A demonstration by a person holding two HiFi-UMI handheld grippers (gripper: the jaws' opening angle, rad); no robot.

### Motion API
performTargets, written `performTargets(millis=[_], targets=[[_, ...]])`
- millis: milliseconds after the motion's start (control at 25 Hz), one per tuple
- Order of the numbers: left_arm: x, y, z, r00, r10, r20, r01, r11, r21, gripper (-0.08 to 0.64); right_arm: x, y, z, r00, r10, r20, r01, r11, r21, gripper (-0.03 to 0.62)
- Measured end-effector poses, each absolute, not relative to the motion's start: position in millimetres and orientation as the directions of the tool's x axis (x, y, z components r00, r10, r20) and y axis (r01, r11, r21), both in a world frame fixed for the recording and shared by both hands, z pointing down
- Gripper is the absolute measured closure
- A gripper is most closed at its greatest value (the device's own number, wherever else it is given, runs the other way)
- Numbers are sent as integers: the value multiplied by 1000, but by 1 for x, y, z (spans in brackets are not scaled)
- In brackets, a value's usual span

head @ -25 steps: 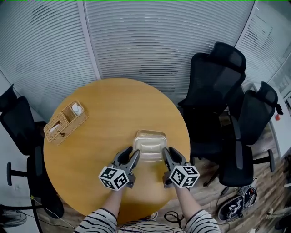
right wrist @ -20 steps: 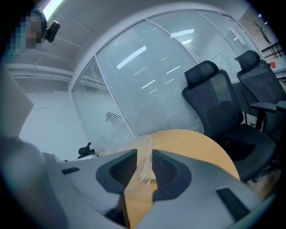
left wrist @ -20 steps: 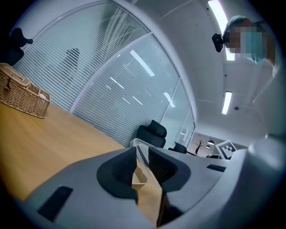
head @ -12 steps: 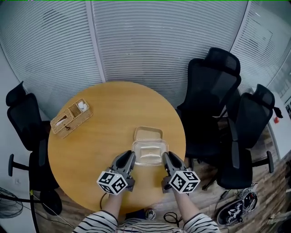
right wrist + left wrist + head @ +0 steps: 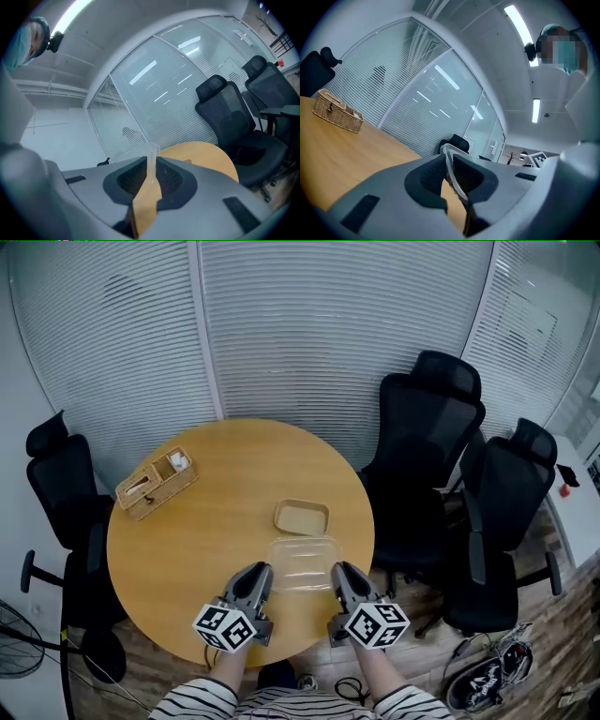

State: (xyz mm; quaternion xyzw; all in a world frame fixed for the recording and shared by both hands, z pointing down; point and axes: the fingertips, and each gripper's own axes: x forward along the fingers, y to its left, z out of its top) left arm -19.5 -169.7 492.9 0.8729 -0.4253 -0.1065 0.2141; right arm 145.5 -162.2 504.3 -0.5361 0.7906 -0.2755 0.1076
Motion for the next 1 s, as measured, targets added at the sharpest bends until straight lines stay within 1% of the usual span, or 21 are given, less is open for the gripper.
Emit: performTargets(millis=[600, 1000], targets=[[-20, -87, 462, 611, -791, -42, -704, -567, 429, 497, 146, -83, 479, -414, -906, 88, -773, 299, -560, 525], [-21, -46, 454, 605, -795, -32, -718, -563, 409, 499, 144, -43, 473, -428, -899, 92, -774, 313, -550, 529]])
